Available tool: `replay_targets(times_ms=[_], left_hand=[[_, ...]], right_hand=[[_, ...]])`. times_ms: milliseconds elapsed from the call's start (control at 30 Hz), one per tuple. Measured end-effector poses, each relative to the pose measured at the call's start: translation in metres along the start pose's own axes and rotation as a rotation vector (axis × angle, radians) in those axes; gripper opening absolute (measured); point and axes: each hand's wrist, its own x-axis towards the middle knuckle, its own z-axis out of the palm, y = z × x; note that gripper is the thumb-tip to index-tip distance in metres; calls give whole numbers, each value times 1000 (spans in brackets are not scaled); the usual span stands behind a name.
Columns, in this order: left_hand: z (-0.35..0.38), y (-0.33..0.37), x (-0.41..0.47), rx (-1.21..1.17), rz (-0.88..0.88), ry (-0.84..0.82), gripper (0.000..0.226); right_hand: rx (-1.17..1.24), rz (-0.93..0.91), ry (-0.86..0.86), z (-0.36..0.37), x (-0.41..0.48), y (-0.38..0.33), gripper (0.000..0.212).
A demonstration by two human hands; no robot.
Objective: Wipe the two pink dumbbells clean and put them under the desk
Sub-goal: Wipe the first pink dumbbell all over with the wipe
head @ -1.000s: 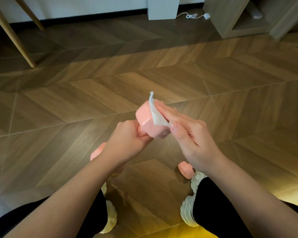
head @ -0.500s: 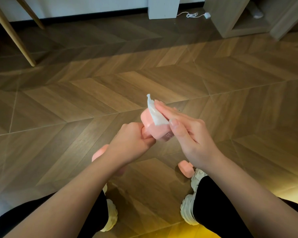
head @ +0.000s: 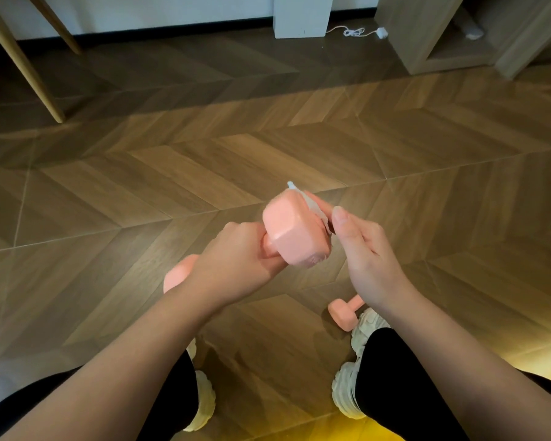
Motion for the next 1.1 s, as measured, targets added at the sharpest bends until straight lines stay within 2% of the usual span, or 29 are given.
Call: replay_targets(times_ms=[133,300,400,600,733,833,933,1000,1100], left_hand=[[0,2,1,203,30,-89,39],[-1,-5,11,133,-133,-117,37],[-3,-7,14,234,-96,-135,32],[-6,-7,5,682,166,-145,11],[-9,-9,0,887,254,-183,20],[-11,-8,1,915,271,-175,19],[-12,-11,1,893,288,-140,14],[-12,-16,4,867,306,-119,5],[-14,-24,8,842,403,1,21]], right_hand=[[-6,-71,-42,3,0,-6,50],[-127,-214,-95,3,-4,-8,40],[-220,-219,-67,-2,-3,-5,32],[-269,47,-213,-10,2,-11,29],[-323,256,-334,-4,2,-12,31],[-262,331,-379,-2,5,-13,35],[-104,418,-392,2,4,-13,48],[-42,459,-350,6,1,-9,59],[123,569,-206,18,-2,-2,57]])
